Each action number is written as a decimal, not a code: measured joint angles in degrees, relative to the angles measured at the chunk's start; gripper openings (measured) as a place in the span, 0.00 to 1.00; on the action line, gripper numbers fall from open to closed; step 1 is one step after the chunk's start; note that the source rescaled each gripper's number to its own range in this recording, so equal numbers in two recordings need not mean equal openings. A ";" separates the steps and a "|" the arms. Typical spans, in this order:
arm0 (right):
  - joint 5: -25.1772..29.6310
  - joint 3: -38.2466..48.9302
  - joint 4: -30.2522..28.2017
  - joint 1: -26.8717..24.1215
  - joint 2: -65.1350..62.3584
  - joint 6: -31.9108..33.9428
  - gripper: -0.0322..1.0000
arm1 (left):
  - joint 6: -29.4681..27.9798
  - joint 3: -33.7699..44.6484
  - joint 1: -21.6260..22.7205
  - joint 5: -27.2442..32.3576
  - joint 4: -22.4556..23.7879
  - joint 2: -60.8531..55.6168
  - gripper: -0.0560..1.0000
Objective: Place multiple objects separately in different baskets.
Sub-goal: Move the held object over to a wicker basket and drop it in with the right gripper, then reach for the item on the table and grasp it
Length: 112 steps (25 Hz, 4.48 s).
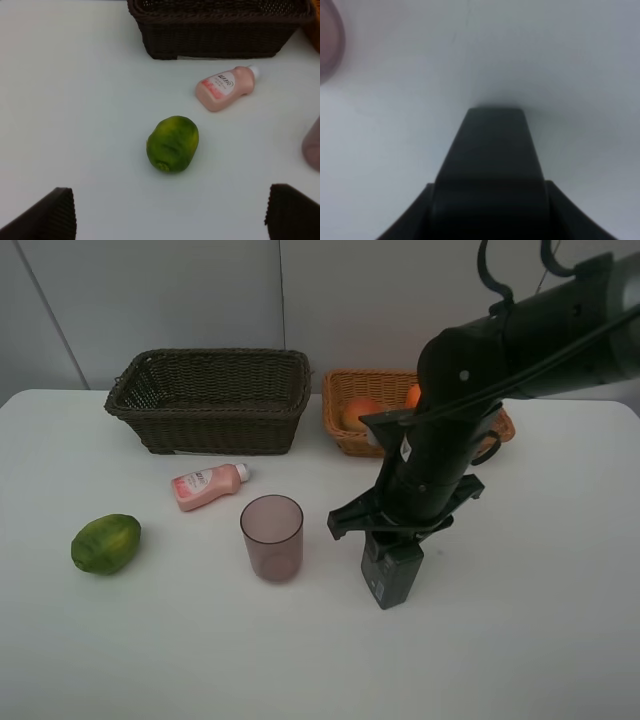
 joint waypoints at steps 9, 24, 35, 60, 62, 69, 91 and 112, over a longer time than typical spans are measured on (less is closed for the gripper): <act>4.07 -2.13 -1.40 0.00 0.00 -0.22 0.06 | 0.00 0.00 0.00 0.00 0.00 0.00 0.98; 23.95 -50.85 -4.26 0.00 14.35 -11.20 0.06 | 0.00 0.00 0.00 0.00 0.00 0.00 0.98; 11.74 -67.25 -5.97 0.00 23.43 -11.74 0.06 | 0.00 0.00 0.00 0.00 0.00 0.00 0.98; -10.78 -67.25 -5.94 -1.40 40.70 -11.74 0.05 | 0.00 0.00 0.00 0.00 0.00 0.00 0.98; -10.94 -67.25 -5.94 -1.40 40.70 -11.74 0.08 | 0.00 0.00 0.00 0.00 0.00 0.00 0.98; -10.38 -67.25 -5.94 -1.40 40.31 -11.74 0.64 | 0.00 0.00 0.00 0.00 0.00 0.00 0.98; 8.58 -33.39 0.82 -17.17 8.66 -12.57 0.94 | 0.00 0.00 0.00 0.00 0.00 0.00 0.98; 11.87 14.34 0.46 -36.81 -64.92 -16.18 0.94 | 0.00 0.00 0.00 0.00 0.00 0.00 0.98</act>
